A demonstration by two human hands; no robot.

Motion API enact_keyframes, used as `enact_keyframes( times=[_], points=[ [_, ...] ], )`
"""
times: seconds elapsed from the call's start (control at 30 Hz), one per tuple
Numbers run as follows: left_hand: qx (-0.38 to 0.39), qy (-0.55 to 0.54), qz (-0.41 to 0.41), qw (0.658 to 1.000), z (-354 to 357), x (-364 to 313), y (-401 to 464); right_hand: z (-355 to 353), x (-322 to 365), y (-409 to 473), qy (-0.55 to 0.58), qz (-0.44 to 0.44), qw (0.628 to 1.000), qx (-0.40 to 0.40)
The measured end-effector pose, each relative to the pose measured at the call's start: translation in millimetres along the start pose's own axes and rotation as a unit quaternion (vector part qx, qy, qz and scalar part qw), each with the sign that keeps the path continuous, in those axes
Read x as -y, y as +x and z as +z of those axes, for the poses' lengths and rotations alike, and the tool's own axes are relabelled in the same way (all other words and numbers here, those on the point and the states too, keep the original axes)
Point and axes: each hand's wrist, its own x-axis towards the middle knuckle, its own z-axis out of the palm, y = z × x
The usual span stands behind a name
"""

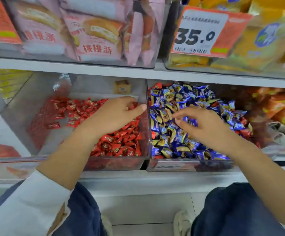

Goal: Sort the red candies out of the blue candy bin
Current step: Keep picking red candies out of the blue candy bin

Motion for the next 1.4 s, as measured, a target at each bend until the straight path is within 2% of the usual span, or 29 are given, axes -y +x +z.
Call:
enact_keyframes(
  times=[0.2,0.37,0.5,0.77,0.93,1.0,1.1,1.23,1.33,1.4],
  points=[
    [0.115,0.078,0.018,0.990,33,-21,17,19,2,34,-0.181,-0.098,0.978,-0.032],
    [0.123,0.091,0.025,0.988,34,-14,23,41,2,82,-0.318,-0.064,0.945,0.043],
    [0.126,0.142,0.010,0.982,41,0,35,34,-31,75,-0.376,-0.041,0.925,0.031],
    [0.108,0.164,0.011,0.980,52,14,46,-15,-86,41,-0.258,0.069,0.960,-0.080],
    [0.107,0.150,0.005,0.983,51,11,41,-31,-110,20,-0.190,0.123,0.972,-0.066],
    [0.115,0.144,-0.006,0.983,48,7,38,-31,-103,18,-0.188,0.113,0.973,-0.065],
    [0.125,0.128,-0.013,0.984,42,-2,32,-22,-74,27,-0.180,0.043,0.980,-0.075],
    [0.125,0.102,0.016,0.987,33,-19,21,9,-28,57,-0.124,-0.030,0.992,0.009],
    [0.122,0.098,0.021,0.987,31,-25,18,28,-10,98,-0.124,-0.030,0.992,0.016],
    [0.121,0.106,0.019,0.987,32,-24,19,33,-8,127,-0.103,0.008,0.995,0.009]
  ],
)
